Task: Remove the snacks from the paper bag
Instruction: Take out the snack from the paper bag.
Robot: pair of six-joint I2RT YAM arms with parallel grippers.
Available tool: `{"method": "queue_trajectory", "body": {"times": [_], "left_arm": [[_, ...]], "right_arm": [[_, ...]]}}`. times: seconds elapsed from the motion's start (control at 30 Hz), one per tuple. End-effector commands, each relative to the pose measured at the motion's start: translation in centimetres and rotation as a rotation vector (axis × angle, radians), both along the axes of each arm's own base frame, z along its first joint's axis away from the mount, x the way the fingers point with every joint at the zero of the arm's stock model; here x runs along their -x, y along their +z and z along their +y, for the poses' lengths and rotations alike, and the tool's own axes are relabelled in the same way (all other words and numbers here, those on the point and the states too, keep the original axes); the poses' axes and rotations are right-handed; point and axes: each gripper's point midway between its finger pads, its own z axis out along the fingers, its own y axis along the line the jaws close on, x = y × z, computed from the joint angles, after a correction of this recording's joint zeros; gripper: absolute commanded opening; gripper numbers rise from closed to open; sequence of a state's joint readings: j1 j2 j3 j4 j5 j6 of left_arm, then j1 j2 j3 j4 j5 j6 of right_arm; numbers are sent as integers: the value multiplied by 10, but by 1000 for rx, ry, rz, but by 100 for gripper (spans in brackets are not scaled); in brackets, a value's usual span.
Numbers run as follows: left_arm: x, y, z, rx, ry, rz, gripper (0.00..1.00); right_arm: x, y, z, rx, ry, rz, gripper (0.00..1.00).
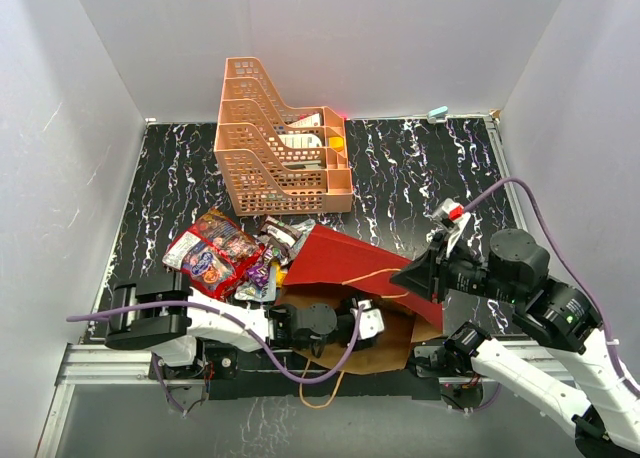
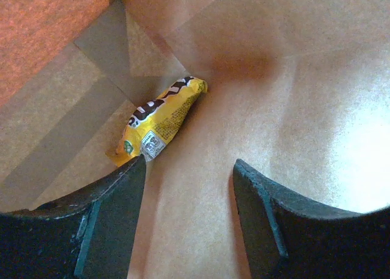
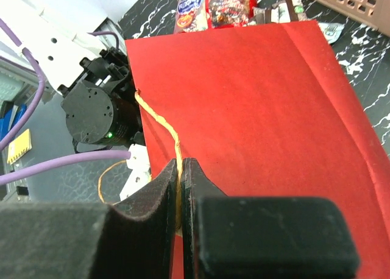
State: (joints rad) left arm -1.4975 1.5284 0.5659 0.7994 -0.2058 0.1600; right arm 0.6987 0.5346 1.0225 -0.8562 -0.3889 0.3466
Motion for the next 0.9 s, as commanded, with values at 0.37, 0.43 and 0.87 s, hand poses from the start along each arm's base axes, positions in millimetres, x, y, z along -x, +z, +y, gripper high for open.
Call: {"method": "queue_trajectory", "body": {"times": [0.37,0.43,0.87], "left_arm": [[-23,-20,-42,-37,-1,-244,50],[-26,-24,-48,-53,4,-269,54],[-48,9,-62,47,107,-407,54]], "right_arm": [[-8,21,15,-135,-13,4,7],[-8,19,16,-119,-3,-5,7],[-17,46,21,-192,-39,-6,7]]}}
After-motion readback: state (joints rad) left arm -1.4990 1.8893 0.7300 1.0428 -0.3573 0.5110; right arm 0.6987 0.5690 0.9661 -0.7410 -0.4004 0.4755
